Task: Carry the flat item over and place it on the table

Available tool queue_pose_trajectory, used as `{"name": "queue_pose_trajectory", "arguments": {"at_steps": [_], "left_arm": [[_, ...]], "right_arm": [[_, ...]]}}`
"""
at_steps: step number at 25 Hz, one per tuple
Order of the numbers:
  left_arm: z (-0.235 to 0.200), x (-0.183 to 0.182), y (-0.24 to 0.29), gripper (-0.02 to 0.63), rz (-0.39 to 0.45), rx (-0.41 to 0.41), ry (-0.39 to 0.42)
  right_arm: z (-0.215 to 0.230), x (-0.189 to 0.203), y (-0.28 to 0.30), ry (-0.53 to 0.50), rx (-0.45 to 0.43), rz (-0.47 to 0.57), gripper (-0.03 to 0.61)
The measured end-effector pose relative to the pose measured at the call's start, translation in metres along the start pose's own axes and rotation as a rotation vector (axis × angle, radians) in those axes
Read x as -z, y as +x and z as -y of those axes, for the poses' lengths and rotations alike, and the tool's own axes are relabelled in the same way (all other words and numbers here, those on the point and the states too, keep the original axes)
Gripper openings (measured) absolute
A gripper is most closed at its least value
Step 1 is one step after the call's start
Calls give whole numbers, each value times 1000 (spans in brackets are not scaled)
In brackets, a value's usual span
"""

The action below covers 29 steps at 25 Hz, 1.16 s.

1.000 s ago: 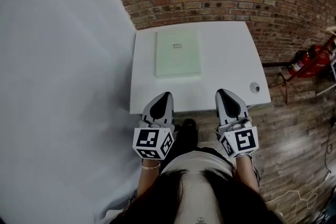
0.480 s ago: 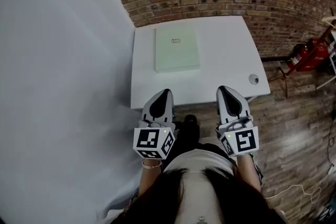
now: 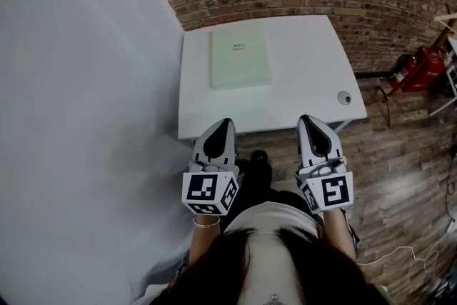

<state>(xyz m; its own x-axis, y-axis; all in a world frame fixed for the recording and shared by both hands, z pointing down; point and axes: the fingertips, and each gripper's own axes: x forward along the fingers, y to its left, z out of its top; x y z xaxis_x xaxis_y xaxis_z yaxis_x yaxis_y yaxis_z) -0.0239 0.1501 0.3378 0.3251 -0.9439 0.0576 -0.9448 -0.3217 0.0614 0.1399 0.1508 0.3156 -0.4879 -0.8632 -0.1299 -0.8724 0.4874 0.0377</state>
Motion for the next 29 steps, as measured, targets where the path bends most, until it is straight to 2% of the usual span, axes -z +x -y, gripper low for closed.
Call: {"name": "queue_pose_trajectory", "arguments": {"at_steps": [10,29], "left_arm": [[4,14,-19,9,-13,4,33],[8,31,-41,9,-53,-13,30]], "right_arm": [[-8,11,-24,23,28,-1,38],[-20,19,-43,27,24,-31,38]]}}
